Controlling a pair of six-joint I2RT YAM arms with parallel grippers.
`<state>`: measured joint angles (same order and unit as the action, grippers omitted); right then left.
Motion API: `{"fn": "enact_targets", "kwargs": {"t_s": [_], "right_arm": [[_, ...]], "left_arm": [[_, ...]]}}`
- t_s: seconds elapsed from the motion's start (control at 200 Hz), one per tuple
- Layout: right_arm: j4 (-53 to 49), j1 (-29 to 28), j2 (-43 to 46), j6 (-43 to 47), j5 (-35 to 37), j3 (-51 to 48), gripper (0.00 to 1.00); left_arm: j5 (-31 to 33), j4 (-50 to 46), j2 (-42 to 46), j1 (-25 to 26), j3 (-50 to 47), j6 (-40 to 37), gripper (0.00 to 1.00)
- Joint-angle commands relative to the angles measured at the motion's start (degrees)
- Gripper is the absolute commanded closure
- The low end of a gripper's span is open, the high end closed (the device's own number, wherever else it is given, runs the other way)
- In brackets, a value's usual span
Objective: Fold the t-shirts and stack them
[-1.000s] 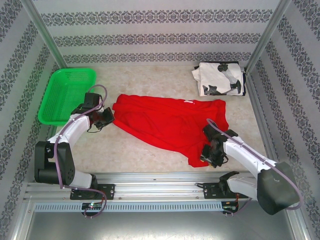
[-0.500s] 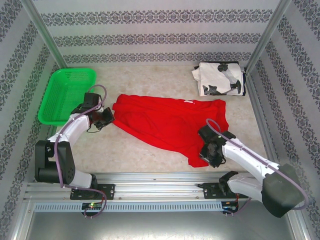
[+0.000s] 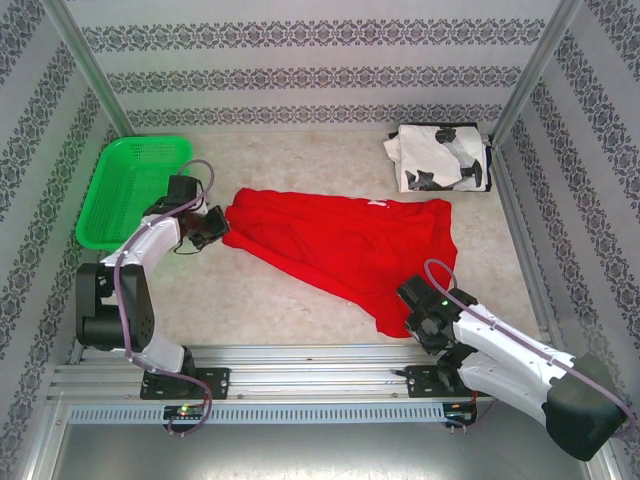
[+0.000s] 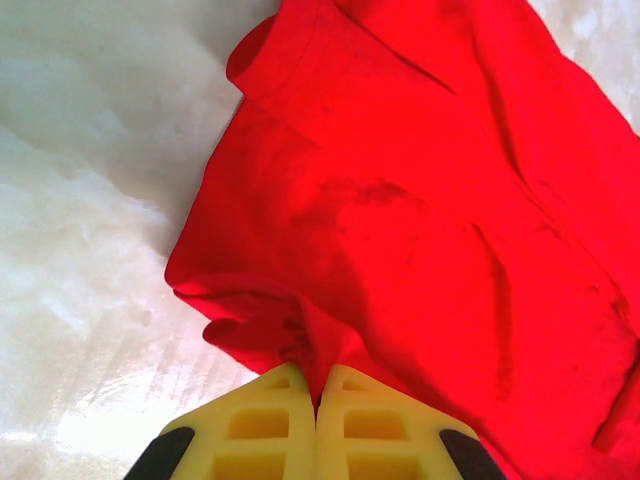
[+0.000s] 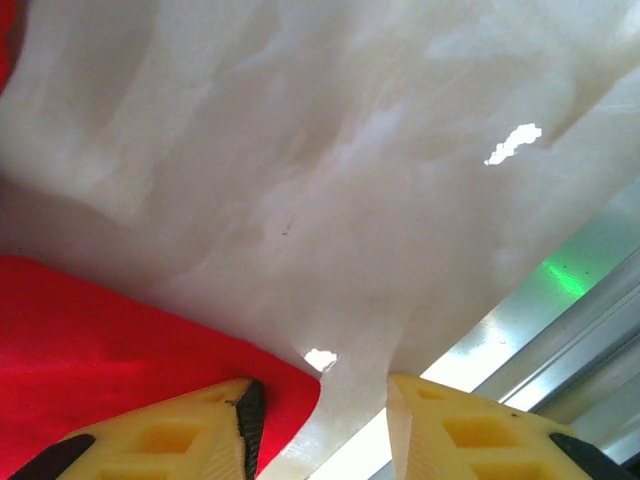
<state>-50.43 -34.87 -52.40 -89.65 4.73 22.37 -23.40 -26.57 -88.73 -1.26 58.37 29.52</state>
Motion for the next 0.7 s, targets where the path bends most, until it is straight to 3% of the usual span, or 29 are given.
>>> {"fn": "enact_targets", "kwargs": {"t_s": [0.0,0.19,0.375,0.53,0.694], "right_arm": [[5.2,-0.6,-1.0,-4.7,3.3,-5.0,0.6],[8.2,-0.5,4.6,-7.0,5.5,-6.8,0.64],[10.2,0.0,3.3,-7.3,4.1,-7.7,0.68],[12.3,1.6,-0.5,-3.6,3.2,-4.9,0.84],[14.3,2.4,-5.2,-1.9,2.1,-3.5,0.92]], "left_arm": [[-0.8,-0.6,-0.5,-0.7,1.6,-1.9,1.0],[-1.1,-1.1,-0.8,-0.6,1.9,-2.1,1.0],[-1.1,-1.1,-0.9,-0.6,2.1,-2.4,1.0],[-1.1,-1.2,-0.9,-0.6,2.4,-2.6,1.0],[-1.0,-1.3,-1.0,-0.6,2.3,-3.0,1.0]]}}
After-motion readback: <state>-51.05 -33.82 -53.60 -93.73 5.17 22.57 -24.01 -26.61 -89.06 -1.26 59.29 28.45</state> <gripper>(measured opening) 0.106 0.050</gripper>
